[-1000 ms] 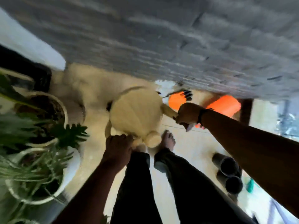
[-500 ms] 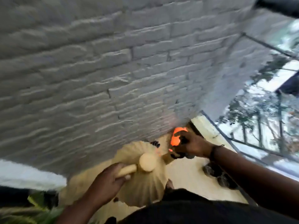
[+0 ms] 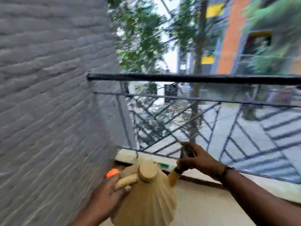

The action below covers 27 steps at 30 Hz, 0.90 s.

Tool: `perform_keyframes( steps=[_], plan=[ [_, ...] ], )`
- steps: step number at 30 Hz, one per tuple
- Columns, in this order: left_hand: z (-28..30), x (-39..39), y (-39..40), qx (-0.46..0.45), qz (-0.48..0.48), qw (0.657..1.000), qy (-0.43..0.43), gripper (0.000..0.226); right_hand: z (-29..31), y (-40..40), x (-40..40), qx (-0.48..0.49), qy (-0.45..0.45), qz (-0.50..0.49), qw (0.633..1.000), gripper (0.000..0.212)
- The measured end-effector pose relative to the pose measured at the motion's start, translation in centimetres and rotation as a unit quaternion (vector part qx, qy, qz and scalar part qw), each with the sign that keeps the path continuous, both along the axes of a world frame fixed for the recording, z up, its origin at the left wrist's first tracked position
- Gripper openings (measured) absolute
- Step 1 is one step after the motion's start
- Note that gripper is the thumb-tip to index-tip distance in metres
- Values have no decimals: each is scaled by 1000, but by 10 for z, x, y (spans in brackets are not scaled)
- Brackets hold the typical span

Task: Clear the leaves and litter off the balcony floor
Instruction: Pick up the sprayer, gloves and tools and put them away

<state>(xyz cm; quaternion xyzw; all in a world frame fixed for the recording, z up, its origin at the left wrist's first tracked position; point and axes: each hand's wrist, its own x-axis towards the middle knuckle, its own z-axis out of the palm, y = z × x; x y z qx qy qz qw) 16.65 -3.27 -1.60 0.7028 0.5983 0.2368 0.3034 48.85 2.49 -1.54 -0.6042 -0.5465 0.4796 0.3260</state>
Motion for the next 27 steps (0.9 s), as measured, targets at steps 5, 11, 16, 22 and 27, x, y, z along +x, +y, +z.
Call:
perform_keyframes(
  steps=[5,11,16,22,27],
  plan=[
    [18,153,21,10,-113,993,26,38,19,-77,159,0,0,-70,998,85],
    [21,391,2,-17,-272,962,29,35,21,-206,379,1,-113,-181,977,87],
    [21,572,-42,-22,-455,889,51,43,19,-332,513,-21,-147,-303,941,90],
    [-5,721,-76,-40,-537,838,89,22,3,-426,592,-35,-141,-450,881,84],
    [-33,839,-102,-53,-647,756,91,24,-28,-493,623,-93,-141,-553,816,94]
  ],
)
